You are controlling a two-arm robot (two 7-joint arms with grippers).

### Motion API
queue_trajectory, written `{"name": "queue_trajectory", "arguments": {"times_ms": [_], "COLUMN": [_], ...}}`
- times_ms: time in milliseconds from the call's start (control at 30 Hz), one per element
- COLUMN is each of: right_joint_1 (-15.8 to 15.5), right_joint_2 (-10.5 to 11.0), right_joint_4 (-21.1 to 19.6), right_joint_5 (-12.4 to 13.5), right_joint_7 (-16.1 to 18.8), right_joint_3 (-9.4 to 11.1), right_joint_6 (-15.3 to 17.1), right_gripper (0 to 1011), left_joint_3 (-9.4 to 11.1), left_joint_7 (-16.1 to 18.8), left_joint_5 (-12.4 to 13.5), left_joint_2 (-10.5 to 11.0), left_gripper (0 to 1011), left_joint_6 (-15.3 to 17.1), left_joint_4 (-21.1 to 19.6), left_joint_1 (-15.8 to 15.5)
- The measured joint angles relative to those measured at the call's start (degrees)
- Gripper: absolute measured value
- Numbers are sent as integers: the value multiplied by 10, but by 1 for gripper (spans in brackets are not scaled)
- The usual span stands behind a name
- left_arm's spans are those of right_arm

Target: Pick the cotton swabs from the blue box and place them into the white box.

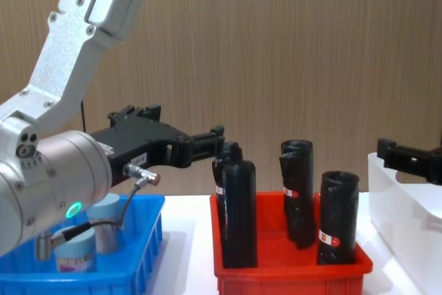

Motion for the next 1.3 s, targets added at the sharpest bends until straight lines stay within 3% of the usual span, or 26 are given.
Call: {"name": "queue_trajectory", "arguments": {"times_ms": [867,1300], "right_joint_1": [0,0], "right_joint_2": [0,0], "right_joint_4": [0,0], "right_joint_5": [0,0], "right_joint_7": [0,0], "right_joint_3": [0,0], "right_joint_6": [0,0], "right_gripper": [1001,1002], "left_joint_3": [-1,-20], "left_joint_7": [-2,-17], "left_joint_5": [-1,-38], "left_joint_2": [0,9], "left_gripper": [1004,1004], "left_joint_6": [2,27], "left_joint_4": [3,29], "left_joint_1": [-1,-6]}}
